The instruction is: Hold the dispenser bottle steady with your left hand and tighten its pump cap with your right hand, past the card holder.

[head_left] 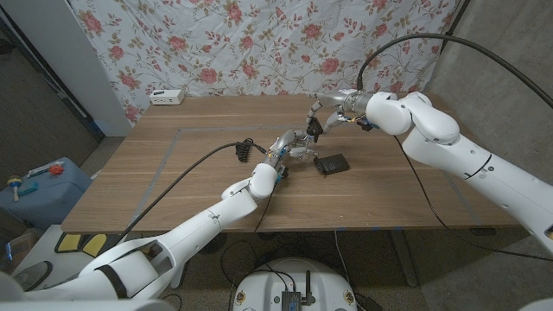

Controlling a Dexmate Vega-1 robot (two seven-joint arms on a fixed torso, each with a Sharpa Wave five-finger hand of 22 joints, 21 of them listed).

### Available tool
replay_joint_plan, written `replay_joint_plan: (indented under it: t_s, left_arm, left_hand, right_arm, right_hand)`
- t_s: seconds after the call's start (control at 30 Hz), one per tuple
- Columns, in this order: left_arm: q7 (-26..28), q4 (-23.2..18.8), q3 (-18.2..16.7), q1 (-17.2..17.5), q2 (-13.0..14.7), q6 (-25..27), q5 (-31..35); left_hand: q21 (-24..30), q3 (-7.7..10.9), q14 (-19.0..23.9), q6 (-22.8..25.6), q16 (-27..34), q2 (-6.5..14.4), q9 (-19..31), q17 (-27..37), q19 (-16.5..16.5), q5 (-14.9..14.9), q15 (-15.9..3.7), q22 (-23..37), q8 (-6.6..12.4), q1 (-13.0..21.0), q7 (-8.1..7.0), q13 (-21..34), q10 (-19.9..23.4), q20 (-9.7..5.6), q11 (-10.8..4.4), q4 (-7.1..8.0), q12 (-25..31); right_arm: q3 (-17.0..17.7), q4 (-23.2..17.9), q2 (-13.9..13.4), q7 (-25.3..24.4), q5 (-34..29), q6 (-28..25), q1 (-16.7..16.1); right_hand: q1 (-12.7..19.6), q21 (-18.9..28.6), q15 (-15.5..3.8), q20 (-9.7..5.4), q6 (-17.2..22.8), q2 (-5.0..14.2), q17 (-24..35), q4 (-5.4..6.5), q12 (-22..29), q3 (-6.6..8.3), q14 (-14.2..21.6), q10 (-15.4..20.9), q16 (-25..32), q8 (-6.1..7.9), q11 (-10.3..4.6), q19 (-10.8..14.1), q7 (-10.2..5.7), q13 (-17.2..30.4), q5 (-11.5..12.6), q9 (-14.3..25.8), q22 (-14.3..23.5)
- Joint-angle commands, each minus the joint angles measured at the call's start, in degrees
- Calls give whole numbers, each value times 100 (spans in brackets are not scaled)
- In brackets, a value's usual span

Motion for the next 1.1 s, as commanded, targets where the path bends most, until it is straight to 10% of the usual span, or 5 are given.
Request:
replay_joint_plan:
  t_s: [0.03, 0.6, 1.1]
  left_arm:
    - [-12, 7, 21, 1, -17, -12, 6]
    - [16, -15, 4, 25, -6, -8, 7]
    - [-7, 43, -6, -2, -6, -53, -16]
  left_hand:
    - [29, 792, 29, 1115, 6, 1038, 12, 8, -17, 7, -291, 21, 20, -841, 8, 14, 59, -230, -1, 824, 39]
    - [28, 795, 34, 1114, 4, 1038, 12, 8, -18, 4, -286, 21, 15, -847, 15, 8, 57, -223, -1, 830, 36]
    - [29, 800, 48, 1116, 0, 1037, 11, 2, -14, 1, -302, 21, 11, -880, -44, 8, 61, -221, -19, 851, 38]
  right_arm:
    - [36, -5, 37, 159, 471, -193, 113]
    - [-143, -7, 27, 125, 769, -515, 282]
    - [-404, -107, -9, 284, 573, -947, 398]
  right_hand:
    - [-178, 49, 14, -151, 15, -21, 26, 87, 41, -75, 68, 52, 50, 0, 72, 156, 8, 11, -17, 14, 6]
    - [-1006, 51, -108, -384, 526, -90, 32, 469, 155, -415, 372, 468, 134, 116, 361, 528, 27, 10, -132, 7, -8]
    - [-1214, 38, -134, -371, 691, -105, 35, 557, 167, -500, 454, 580, 146, 136, 367, 608, 22, 8, -167, -8, -7]
